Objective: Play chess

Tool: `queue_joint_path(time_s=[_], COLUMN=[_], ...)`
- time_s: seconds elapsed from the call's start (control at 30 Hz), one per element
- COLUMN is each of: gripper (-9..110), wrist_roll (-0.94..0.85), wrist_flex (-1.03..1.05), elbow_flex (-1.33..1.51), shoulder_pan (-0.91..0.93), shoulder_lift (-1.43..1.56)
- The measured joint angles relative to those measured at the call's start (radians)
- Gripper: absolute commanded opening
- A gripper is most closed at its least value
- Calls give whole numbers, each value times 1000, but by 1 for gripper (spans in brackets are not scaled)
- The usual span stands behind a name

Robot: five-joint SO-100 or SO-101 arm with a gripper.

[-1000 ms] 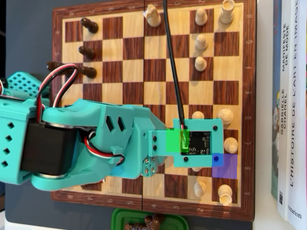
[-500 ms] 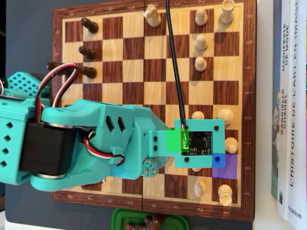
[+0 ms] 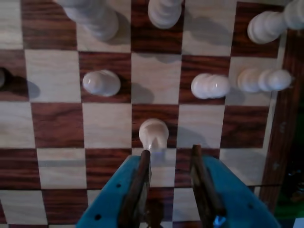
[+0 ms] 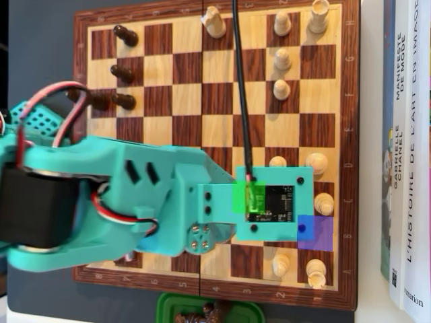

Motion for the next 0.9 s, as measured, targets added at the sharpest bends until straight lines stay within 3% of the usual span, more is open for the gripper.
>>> queue_joint_path(time_s=[0.9], gripper=[14], wrist_roll=[0], wrist_flex=[0], elbow_flex=[69], shoulder_pan=[-37], shoulder_lift=[715])
